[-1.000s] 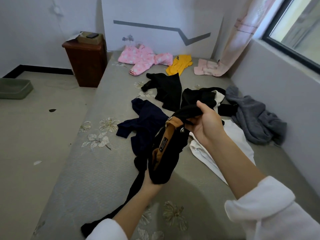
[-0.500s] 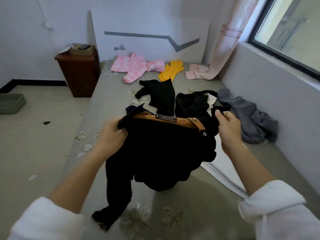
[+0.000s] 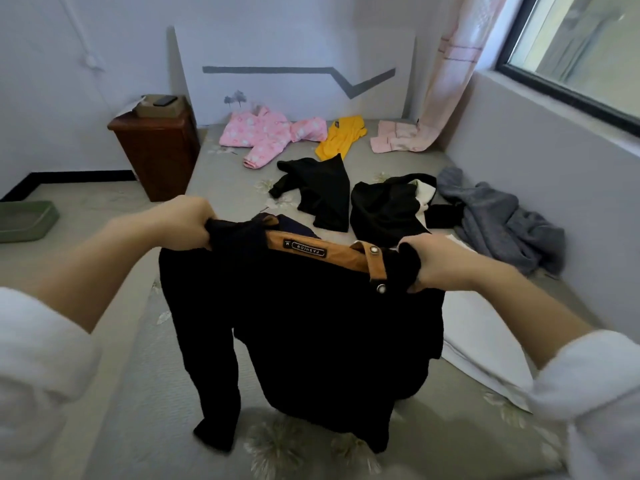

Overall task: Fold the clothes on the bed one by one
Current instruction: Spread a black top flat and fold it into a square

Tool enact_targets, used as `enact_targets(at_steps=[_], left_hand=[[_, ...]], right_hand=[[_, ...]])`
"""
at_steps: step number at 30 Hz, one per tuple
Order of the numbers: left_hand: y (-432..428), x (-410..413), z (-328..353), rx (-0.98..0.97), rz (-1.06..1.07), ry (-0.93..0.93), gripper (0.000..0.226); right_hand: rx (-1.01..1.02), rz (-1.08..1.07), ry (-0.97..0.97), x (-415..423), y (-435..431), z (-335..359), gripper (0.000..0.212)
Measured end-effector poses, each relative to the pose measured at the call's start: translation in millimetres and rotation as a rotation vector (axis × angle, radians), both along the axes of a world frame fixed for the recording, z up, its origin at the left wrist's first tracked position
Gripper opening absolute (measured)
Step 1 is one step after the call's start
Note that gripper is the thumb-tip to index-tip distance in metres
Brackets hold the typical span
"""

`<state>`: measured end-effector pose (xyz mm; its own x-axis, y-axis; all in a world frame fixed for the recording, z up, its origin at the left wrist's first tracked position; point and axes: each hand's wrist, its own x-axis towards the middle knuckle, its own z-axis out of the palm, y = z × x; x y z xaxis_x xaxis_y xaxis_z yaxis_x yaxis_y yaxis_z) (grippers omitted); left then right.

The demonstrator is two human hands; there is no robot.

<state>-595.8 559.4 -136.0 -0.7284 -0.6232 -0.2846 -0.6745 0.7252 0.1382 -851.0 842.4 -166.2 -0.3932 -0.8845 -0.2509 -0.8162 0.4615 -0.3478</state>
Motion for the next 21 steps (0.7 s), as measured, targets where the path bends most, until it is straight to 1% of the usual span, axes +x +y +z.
enact_targets(at_steps=[1, 2, 4, 6, 7, 8, 9, 10, 11, 12, 13, 14, 15, 16, 17, 18, 20, 21], left_hand=[[-2, -5, -4, -0.056, 0.043, 0.019, 0.012], [-5, -8, -8, -0.117, 0.097, 0.067, 0.011], [-10, -12, -15, -0.233, 0.222, 0.191, 0.020], [-13, -16, -19, -0.298, 0.313, 0.306, 0.029], [-12, -21, -21, -0.286, 0.354, 0.380, 0.032], [-12, -27, -21, -0.220, 0.413, 0.504, 0.034], [-11, -32, -20, -0.057, 0.507, 0.675, 0.034], [-10, -38, -18, 0.166, 0.613, 0.862, 0.036], [-8, -42, -17, 0.389, 0.718, 1.027, 0.040], [-4, -43, -17, 0.557, 0.776, 1.138, 0.042], [1, -42, -18, 0.637, 0.759, 1.195, 0.045], [7, -41, -21, 0.653, 0.699, 1.220, 0.047], [12, -39, -26, 0.622, 0.622, 1.237, 0.049], [19, -37, -33, 0.566, 0.538, 1.242, 0.050], [26, -33, -43, 0.495, 0.461, 1.231, 0.049], [33, -27, -54, 0.421, 0.400, 1.212, 0.046], [50, -12, -81, 0.310, 0.330, 1.154, 0.045], [59, -3, -97, 0.285, 0.313, 1.102, 0.048]], right_hand=[[-0.017, -0.028, 0.097, -3, -9, -9, 0.014], [-0.044, -0.073, 0.185, -10, -16, -16, 0.008], [-0.078, -0.153, 0.401, -27, -25, -21, 0.002], [-0.126, -0.213, 0.637, -42, -31, -20, 0.010], [-0.176, -0.249, 0.685, -48, -32, -18, 0.013], [-0.241, -0.290, 0.691, -52, -33, -15, 0.016], [-0.306, -0.348, 0.672, -58, -33, -12, 0.018], [-0.363, -0.418, 0.631, -65, -32, -8, 0.023], [-0.407, -0.486, 0.548, -72, -30, -3, 0.028], [-0.459, -0.538, 0.414, -78, -27, -1, 0.035], [-0.535, -0.577, 0.218, -83, -24, 0, 0.040], [-0.627, -0.619, -0.034, -83, -20, -2, 0.044], [-0.719, -0.673, -0.276, -80, -14, -4, 0.048], [-0.791, -0.711, -0.422, -76, -7, -8, 0.049], [-0.819, -0.707, -0.455, -72, 1, -15, 0.048], [-0.812, -0.670, -0.387, -68, 11, -24, 0.045], [-0.716, -0.591, -0.124, -62, 34, -46, 0.037], [-0.665, -0.558, -0.024, -57, 46, -60, 0.034]])
